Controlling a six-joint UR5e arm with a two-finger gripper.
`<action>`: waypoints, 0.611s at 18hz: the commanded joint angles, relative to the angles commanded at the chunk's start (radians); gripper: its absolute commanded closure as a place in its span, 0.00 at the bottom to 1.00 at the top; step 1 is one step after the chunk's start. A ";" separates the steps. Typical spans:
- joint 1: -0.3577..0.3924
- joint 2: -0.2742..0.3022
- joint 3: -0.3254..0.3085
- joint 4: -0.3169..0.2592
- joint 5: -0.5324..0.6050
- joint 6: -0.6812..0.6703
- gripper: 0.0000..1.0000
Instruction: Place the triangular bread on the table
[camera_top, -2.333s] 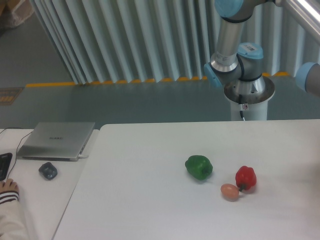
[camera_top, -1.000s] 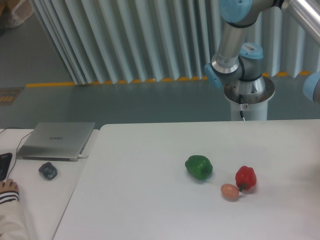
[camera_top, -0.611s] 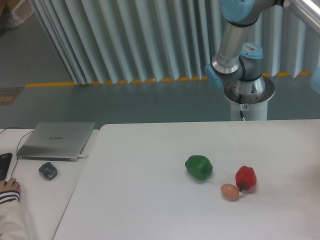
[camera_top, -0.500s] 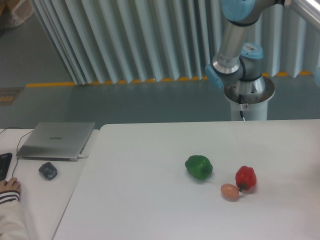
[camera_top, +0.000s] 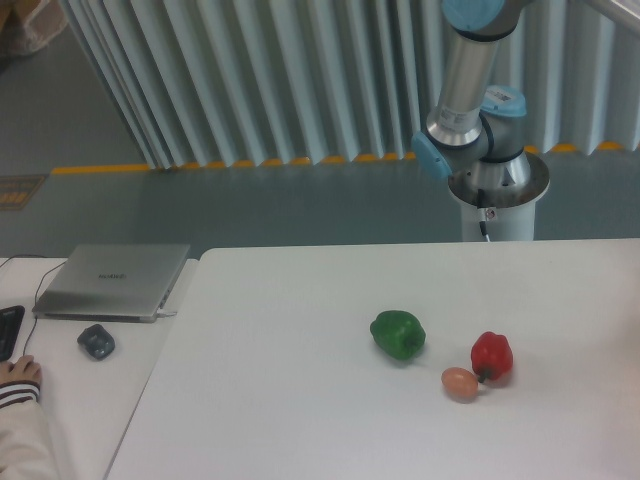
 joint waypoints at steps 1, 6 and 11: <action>0.003 0.000 0.011 -0.020 -0.015 0.000 0.79; -0.011 0.011 0.031 -0.080 -0.028 -0.086 0.79; -0.138 0.037 0.034 -0.098 -0.055 -0.351 0.79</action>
